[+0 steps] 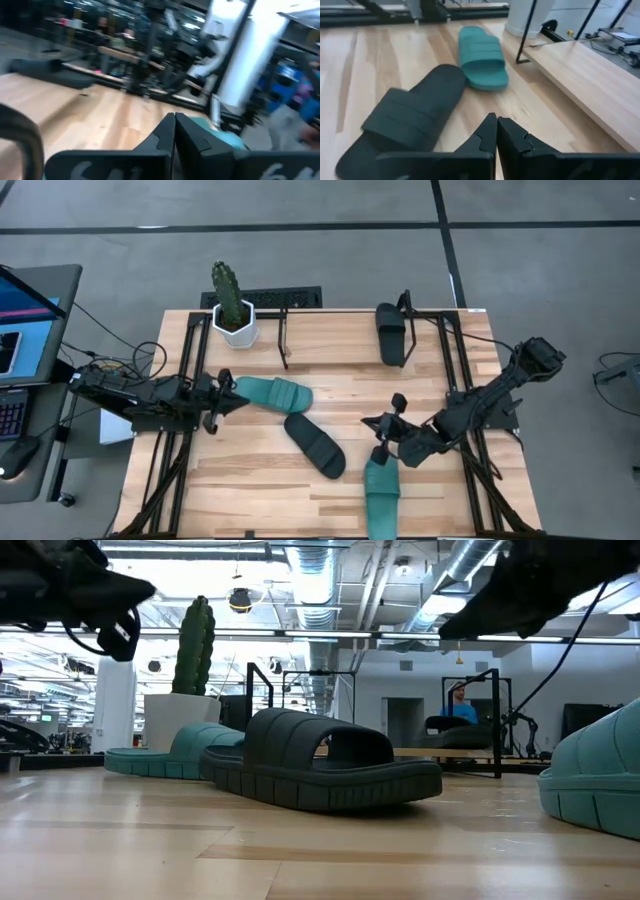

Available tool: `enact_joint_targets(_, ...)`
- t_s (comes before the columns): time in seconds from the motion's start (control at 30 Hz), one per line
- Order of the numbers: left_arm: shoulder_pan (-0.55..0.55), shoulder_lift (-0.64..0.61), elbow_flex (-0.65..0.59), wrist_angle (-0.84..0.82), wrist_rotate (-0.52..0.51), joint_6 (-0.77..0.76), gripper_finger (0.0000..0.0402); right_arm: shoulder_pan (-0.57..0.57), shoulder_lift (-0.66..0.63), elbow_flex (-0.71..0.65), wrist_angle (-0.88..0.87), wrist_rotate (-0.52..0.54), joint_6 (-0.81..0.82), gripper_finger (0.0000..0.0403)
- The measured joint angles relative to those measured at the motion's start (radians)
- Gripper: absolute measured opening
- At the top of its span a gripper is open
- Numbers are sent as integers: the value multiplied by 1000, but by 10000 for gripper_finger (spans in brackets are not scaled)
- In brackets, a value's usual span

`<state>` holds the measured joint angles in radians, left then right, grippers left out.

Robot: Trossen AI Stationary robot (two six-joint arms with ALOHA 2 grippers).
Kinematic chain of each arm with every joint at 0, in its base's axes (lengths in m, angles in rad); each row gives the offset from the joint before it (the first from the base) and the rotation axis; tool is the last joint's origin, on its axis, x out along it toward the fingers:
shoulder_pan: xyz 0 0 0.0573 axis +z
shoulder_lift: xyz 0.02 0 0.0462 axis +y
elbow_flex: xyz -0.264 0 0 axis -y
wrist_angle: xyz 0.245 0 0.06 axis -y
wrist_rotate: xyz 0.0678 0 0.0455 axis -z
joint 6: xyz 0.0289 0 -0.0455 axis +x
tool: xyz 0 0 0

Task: Pick and place slides into the shelf
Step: Put the black slide on the shelf

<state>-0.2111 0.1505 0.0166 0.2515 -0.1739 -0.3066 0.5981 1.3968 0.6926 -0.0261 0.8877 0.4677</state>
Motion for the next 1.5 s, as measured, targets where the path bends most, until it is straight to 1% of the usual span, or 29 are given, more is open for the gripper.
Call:
enact_joint_targets(0.07, 1, 0, 0, -11, -49, -3, 0, -16, 0, 2, 6, 0, 5, 0)
enact_joint_targets(0.13, 1, 0, 0, -47, -53, -10, 0, -23, 0, 2, 3, 0, 21, 0)
enact_joint_targets(0.23, 6, 4, 0, -39, -108, 15, 0, -8, 0, 2, 3, 1, 54, 0)
enact_joint_targets(0.27, 7, 5, 0, -43, -109, 39, 0, 1, 0, 2, 1, 0, 65, 0)
enact_joint_targets(0.37, 5, 30, 1, -94, -9, 109, 0, 32, 0, 2, -9, 1, 102, 0)
enact_joint_targets(0.43, 1, 77, 1, -90, 55, 122, 0, 50, 0, 2, -20, 3, 113, 0)
enact_joint_targets(0.53, -20, 170, 1, -34, 133, 147, 0, 66, -1, 2, -22, 3, 117, 0)
enact_joint_targets(0.63, -55, 299, 1, 61, 137, 183, 0, 72, -1, 2, -23, 3, 118, 0)
enact_joint_targets(0.73, -101, 455, 19, 188, 130, 216, 0, 72, -1, 2, -26, 3, 123, 0)
enact_joint_targets(0.83, -159, 632, 100, 234, 102, 254, 0, 76, -1, 2, -27, 4, 128, 0)
enact_joint_targets(0.93, -209, 827, 214, 233, 35, 301, 0, 77, -1, 2, -27, 3, 128, 0)
enact_joint_targets(1.0, -228, 949, 295, 214, 12, 335, 0, 76, -1, 2, -27, 3, 128, 0)
enact_joint_targets(1.07, -236, 1054, 375, 148, 12, 354, 0, 76, -1, 2, -27, 3, 128, 0)
enact_joint_targets(1.13, -241, 1146, 454, 91, 44, 352, 0, 82, -1, 2, -27, 3, 129, 0)
enact_joint_targets(1.23, -256, 1264, 564, 86, 177, 349, 0, 96, -1, 2, -26, 1, 136, 0)
enact_joint_targets(1.3, -273, 1334, 634, 76, 245, 350, 0, 107, -1, 2, -26, 1, 136, 0)
enact_joint_targets(1.4, -291, 1419, 731, 51, 281, 361, 0, 124, -1, 2, -27, 2, 136, 0)
enact_joint_targets(1.5, -293, 1488, 810, -14, 275, 386, 0, 137, -2, 2, -27, 8, 135, 0)
